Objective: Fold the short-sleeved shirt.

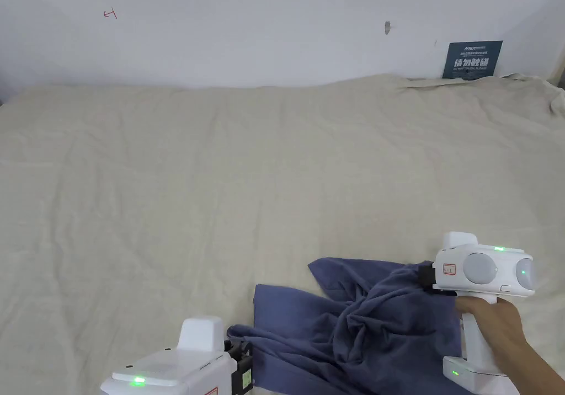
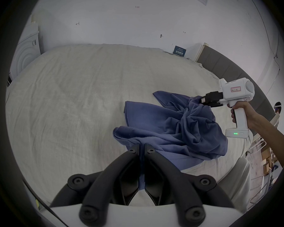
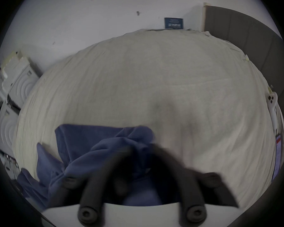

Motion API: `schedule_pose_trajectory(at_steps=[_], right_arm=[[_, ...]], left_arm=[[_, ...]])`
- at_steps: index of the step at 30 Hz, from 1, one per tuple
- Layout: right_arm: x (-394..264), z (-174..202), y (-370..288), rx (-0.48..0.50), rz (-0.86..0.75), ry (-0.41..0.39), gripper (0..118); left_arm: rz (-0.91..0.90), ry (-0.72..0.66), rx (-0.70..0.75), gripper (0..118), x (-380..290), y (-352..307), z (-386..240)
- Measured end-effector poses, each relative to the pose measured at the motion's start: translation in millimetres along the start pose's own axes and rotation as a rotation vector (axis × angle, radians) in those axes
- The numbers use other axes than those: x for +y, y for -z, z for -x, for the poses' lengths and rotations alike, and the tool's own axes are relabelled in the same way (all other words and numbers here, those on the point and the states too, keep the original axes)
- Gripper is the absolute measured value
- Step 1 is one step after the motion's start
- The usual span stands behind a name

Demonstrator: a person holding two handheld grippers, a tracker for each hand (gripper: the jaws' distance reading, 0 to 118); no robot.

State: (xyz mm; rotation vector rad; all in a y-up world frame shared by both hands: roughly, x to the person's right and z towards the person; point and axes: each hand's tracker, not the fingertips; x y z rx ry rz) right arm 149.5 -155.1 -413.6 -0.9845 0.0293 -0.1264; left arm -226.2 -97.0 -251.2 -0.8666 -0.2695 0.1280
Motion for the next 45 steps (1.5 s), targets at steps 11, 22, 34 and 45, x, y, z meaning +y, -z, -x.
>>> schedule_pose_trajectory(at_steps=[11,22,34,45], right_arm=[[-6.0,-9.6,-101.8,-0.007,-0.227,-0.094,4],[35.5,-43.6,-239.1,-0.025,-0.478,-0.08,4],[104.7,-77.9,-279.8,-0.061,-0.593,0.036,4],[196.1,-97.2,-263.2,-0.064,-0.728,0.097,4]], left_arm=[[-0.045,-0.045,-0.041,2,9.0,-18.1,5.3],[-0.247,-0.058,-0.01,2,89.0,-70.0,32.4],[-0.443,-0.076,0.16,2,233.9,-122.6,83.2],[-0.668,-0.128,0.245,2,346.1,-165.4,110.7]])
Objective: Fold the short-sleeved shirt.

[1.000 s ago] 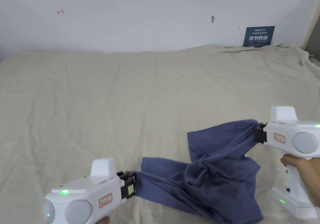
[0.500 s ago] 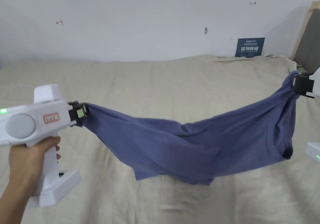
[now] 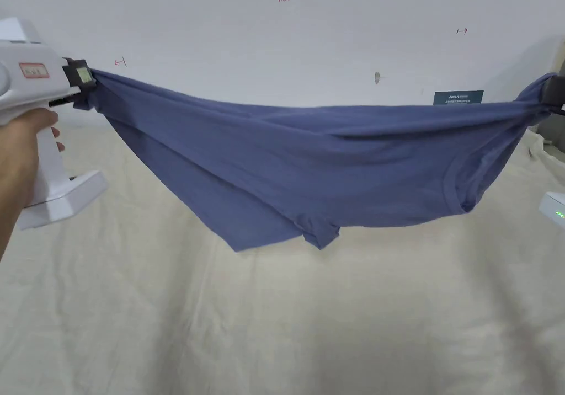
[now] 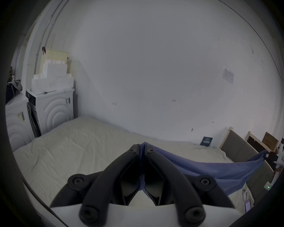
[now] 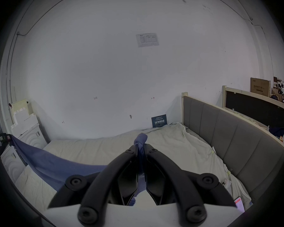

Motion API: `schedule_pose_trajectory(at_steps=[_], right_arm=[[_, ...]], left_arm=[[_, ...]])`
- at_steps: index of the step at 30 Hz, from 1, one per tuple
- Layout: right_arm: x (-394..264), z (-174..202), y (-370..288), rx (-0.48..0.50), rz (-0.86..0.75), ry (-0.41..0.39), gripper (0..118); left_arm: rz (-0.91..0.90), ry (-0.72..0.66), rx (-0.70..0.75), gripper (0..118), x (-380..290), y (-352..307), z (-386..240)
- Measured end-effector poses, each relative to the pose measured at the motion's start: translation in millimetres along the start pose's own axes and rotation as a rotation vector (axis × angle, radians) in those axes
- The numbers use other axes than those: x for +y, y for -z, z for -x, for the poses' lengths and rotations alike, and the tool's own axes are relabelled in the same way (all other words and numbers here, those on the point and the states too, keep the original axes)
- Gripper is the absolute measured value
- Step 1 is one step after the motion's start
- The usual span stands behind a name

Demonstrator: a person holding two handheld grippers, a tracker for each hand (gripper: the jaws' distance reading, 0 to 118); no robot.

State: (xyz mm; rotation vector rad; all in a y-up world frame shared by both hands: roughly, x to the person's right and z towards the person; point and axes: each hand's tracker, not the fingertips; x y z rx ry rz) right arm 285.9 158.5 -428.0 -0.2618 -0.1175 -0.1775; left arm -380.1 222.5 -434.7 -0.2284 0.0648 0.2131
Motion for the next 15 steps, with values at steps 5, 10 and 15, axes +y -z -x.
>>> schedule_pose_trajectory(at_steps=[5,10,15], right_arm=[[-6.4,-8.0,29.3,-0.002,0.011,-0.009,4],[-43.8,-27.5,62.1,0.003,0.087,0.005,4],[-95.9,-49.7,80.2,-0.005,0.175,0.011,4]], left_arm=[[-0.007,-0.014,0.015,2,-3.0,6.0,19.0],[0.087,0.003,0.042,2,-54.5,21.1,38.9],[0.185,-0.012,0.055,2,-123.2,19.8,52.9]])
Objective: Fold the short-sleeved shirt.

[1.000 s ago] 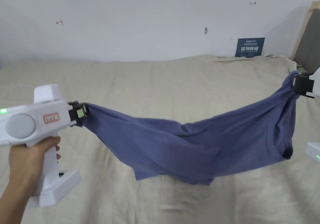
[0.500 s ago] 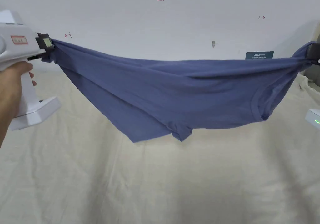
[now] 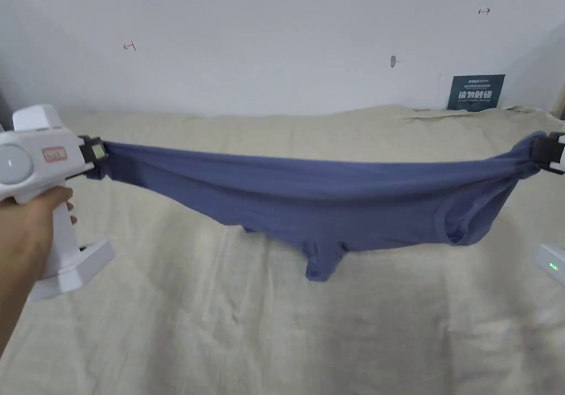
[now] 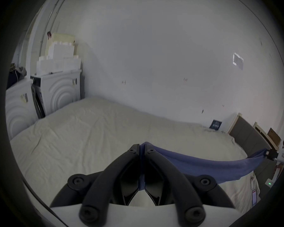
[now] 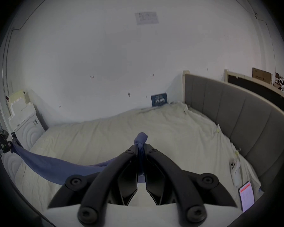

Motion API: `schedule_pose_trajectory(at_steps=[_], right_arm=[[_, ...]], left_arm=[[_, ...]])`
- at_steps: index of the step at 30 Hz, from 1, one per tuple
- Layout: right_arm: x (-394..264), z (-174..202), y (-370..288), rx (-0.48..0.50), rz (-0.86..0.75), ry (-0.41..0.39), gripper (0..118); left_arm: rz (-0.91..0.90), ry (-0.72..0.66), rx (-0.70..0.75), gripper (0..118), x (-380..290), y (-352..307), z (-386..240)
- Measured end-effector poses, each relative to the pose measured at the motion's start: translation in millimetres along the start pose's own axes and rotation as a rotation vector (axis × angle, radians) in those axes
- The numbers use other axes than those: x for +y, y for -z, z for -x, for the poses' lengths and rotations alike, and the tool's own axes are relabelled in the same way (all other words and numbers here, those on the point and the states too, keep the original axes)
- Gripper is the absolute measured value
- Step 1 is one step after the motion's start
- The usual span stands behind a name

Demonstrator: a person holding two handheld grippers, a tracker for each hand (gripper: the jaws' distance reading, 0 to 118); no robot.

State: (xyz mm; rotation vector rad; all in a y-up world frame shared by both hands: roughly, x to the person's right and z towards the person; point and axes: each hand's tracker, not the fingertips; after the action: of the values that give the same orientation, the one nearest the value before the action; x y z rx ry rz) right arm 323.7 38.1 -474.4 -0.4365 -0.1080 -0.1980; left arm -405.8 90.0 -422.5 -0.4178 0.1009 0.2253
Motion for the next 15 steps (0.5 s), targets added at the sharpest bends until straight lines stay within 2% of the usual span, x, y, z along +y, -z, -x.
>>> schedule_pose_trajectory(at_steps=[5,15], right_arm=[[-59.7,-32.0,10.7,-0.028,0.094,-0.001,4],[-181.8,-95.0,-8.2,-0.051,0.283,0.007,4]], left_arm=[[0.101,-0.007,0.01,2,-78.2,-12.0,20.3],[0.341,-0.025,0.064,2,-224.6,-65.1,54.5]])
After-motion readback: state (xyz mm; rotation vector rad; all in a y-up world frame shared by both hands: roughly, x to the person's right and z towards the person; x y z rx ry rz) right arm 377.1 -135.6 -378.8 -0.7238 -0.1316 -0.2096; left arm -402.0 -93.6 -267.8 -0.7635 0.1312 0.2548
